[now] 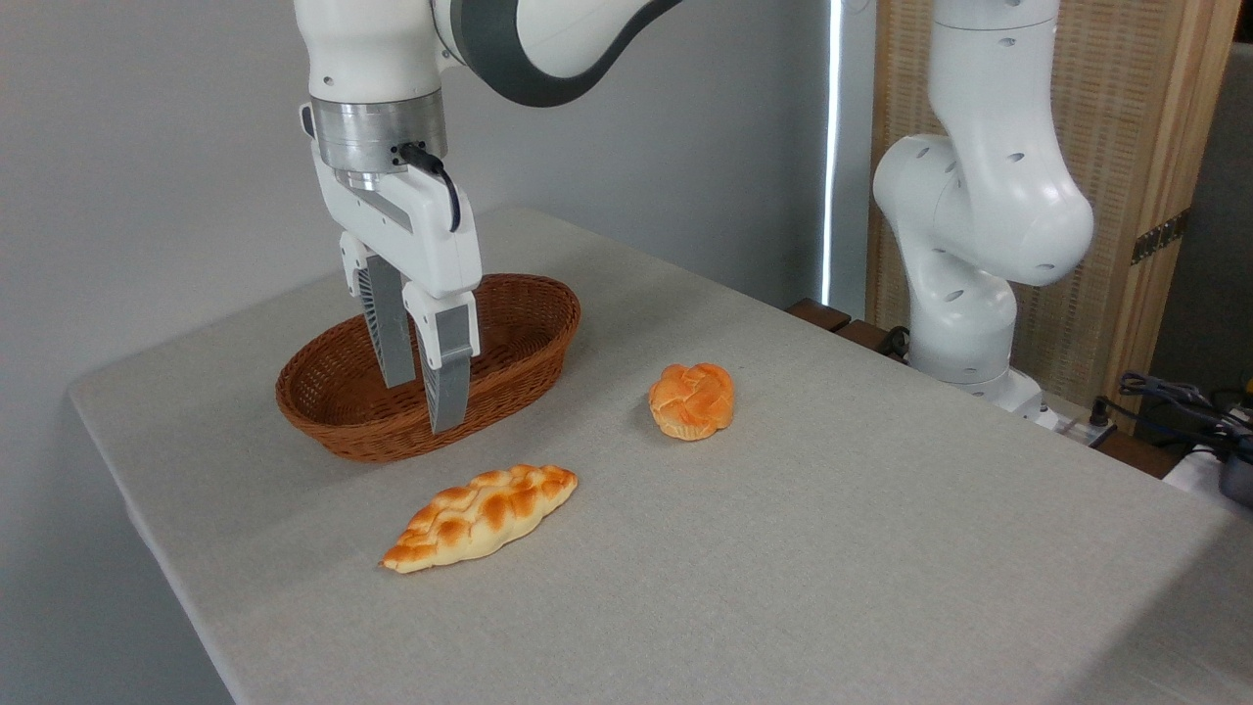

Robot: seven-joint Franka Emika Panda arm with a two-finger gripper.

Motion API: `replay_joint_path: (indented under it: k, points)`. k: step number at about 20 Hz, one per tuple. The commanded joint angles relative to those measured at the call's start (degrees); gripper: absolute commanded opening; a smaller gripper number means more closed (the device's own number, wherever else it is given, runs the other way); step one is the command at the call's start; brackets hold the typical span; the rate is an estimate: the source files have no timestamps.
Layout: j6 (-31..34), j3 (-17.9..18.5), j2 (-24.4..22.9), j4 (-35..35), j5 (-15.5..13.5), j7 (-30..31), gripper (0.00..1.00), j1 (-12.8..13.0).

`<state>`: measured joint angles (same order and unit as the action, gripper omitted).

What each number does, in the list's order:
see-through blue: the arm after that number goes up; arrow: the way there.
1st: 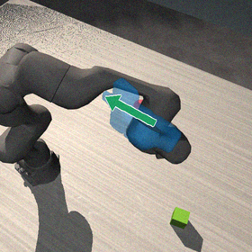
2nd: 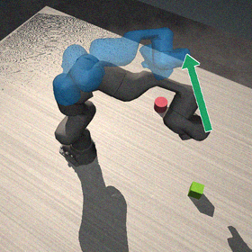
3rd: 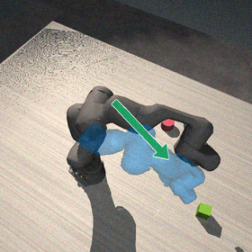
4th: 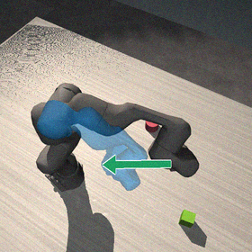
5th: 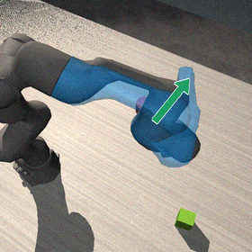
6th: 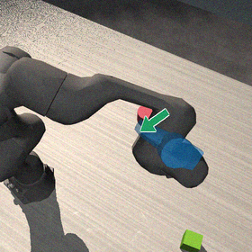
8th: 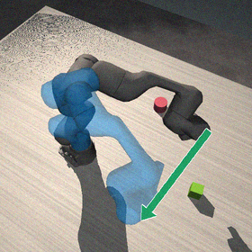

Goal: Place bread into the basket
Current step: 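Move the open gripper from the basket toward the braided bread, then lower the gripper onto the braided bread and close on its middle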

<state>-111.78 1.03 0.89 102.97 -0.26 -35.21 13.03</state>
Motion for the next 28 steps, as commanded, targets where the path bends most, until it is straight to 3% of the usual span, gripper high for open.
replay_joint_path:
  k: [1, 17, 25, 28]
  points:
    - [2.6, -0.1, -0.2, -0.1, 0.7, 0.3, 1.0, 0.0]
    - [5.0, -0.6, -0.7, 0.0, 0.6, 0.4, 1.0, 0.0]
    - [3.5, -0.3, -0.3, 5.3, 0.5, -0.2, 1.0, -0.4]
    - [0.1, 0.0, -0.2, 7.9, 0.6, -0.2, 1.0, -0.6]
